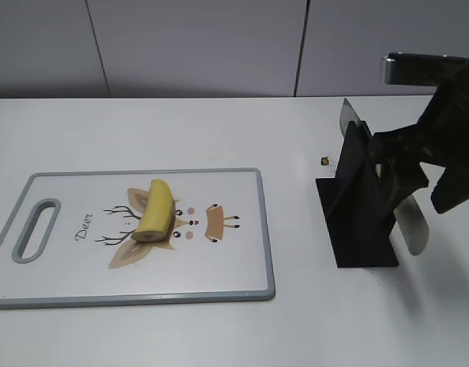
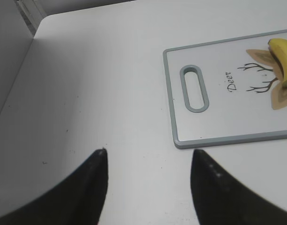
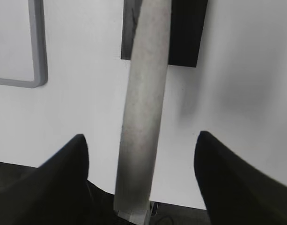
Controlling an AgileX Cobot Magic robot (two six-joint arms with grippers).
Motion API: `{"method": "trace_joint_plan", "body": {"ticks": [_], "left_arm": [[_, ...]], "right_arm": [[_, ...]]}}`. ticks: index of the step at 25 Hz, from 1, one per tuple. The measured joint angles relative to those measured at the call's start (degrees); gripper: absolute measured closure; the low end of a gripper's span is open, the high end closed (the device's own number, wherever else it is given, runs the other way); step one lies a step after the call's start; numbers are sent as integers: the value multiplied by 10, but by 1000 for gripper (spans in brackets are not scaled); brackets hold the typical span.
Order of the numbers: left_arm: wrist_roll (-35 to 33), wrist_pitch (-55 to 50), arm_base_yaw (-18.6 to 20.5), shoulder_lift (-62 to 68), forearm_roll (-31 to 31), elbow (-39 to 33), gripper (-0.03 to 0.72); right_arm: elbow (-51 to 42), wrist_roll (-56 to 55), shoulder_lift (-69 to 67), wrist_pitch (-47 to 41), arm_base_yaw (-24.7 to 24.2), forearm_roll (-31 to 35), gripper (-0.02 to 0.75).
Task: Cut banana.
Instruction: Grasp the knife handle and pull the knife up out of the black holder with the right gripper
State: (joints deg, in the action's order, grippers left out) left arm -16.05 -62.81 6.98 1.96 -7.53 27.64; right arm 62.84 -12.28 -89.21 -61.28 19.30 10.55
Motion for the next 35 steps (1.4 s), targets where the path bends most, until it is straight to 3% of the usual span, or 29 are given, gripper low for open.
{"method": "trace_joint_plan", "body": {"ticks": [11, 13, 17, 35], "left_arm": [[0, 0, 0, 0, 0, 0, 137], [0, 0, 0, 0, 0, 0, 137], [0, 0, 0, 0, 0, 0, 137], [0, 0, 0, 0, 0, 0, 137]], "right_arm": [[1, -14, -66, 1, 0, 1, 344], [1, -14, -66, 1, 0, 1, 396], [1, -16, -66, 1, 0, 12, 577], [8, -30, -3, -13, 0, 21, 575]]}}
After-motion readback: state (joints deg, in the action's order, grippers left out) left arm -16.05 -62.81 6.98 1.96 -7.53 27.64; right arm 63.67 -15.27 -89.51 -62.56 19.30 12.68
